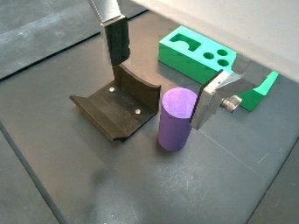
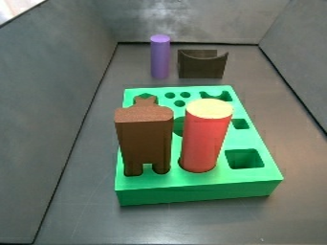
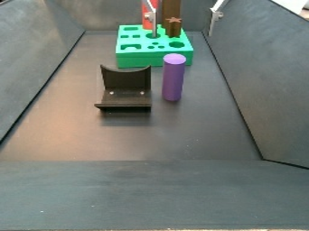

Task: Pick up the round object. Move up. Move to above the board. Insert the round object.
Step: Pick up the round object.

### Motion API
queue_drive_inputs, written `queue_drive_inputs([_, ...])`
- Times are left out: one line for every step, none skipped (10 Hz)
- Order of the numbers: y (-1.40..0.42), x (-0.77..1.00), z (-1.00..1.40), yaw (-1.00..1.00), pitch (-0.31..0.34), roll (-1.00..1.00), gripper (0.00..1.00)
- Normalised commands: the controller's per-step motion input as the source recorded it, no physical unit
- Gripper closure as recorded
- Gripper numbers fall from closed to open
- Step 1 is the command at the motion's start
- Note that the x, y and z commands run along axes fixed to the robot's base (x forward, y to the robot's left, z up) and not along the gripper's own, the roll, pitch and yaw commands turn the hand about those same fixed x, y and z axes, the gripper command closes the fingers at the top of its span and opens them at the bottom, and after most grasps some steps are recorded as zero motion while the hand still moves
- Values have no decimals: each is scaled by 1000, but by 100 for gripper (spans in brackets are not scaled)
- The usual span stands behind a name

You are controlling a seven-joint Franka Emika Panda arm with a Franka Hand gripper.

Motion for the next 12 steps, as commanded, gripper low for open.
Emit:
queue_drive_inputs([-137,0,-109,57,-74,64,0])
queue_drive_inputs([-431,-11,-369,200,-219,154,0])
queue_drive_inputs([-420,0,-540,194,-231,183,0])
queue_drive_inputs([-349,-29,-597,160,-286,154,0])
queue_drive_inputs([-226,0,-671,137,-227,134,0])
queue_drive_inputs([-146,0,-674,129,-221,93,0])
queue_drive_inputs([-129,0,-591,109,-283,11,0])
queue_drive_inputs([-169,0,-574,86,-267,10,0])
queue_drive_inputs([-186,0,-583,111,-287,21,0])
queue_drive_inputs([-234,-54,-620,120,-309,60,0])
queue_drive_inputs([-283,-29,-651,129,-289,94,0])
queue_drive_inputs([-280,-80,-623,137,-304,96,0])
